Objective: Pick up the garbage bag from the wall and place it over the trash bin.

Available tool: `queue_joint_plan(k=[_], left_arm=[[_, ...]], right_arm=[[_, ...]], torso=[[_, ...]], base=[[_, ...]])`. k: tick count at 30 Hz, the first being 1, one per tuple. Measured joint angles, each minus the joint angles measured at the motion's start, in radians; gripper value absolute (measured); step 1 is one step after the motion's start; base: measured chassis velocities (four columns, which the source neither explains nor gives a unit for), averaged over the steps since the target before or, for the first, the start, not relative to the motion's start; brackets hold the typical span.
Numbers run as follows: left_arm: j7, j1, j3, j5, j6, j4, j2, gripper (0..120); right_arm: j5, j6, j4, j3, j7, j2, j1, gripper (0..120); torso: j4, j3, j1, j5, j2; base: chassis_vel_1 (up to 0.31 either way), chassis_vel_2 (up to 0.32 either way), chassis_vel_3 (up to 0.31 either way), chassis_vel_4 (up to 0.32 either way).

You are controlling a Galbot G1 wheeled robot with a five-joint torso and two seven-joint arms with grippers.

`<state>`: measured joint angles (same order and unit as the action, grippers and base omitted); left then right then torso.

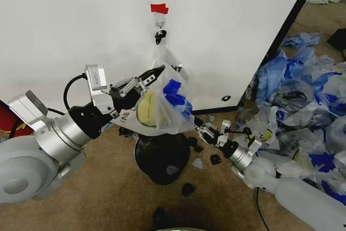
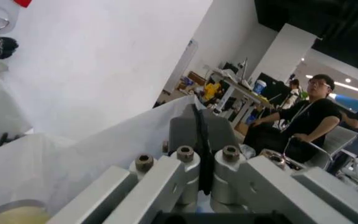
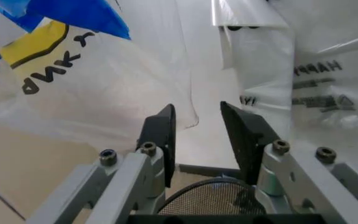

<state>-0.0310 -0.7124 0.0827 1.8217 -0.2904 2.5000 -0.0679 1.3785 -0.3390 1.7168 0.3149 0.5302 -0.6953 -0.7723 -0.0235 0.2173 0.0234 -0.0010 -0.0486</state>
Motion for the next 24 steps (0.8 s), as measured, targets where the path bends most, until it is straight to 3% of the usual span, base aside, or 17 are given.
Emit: queue_joint_plan(k=[3,7,13,24], left_arm=[[0.004,0.0,0.002,0.0,-0.003,0.0,0.002,0],[0.008,0.0,0.002,0.0,-0.004,0.0,0.003,0],[0.01,0.0,0.005,0.0,-0.008,0.0,0.007,0],[0.015,-0.001,0.004,-0.001,-0.008,0.0,-0.003,0]], right_arm=[[0.009,0.0,-0.002,0.007,0.017,0.0,0.004,11],[0.025,0.001,0.0,0.012,0.039,0.0,0.005,0],[0.032,0.0,-0.009,0.016,0.069,-0.001,0.005,0],[0.038,0.001,0.001,0.002,0.076,0.013,-0.027,39]], torso=[[-0.0001,0.0,0.0,0.0,0.0],[-0.0002,0.0,0.0,-0.0001,0.0],[0.0,0.0,0.0,0.0001,0.0],[-0.0002,0.0,0.0,0.0,0.0]], base=[[0.0,0.0,0.0,0.0],[0.0,0.0,0.0,0.0],[0.0,0.0,0.0,0.0],[0.0,0.0,0.0,0.0]])
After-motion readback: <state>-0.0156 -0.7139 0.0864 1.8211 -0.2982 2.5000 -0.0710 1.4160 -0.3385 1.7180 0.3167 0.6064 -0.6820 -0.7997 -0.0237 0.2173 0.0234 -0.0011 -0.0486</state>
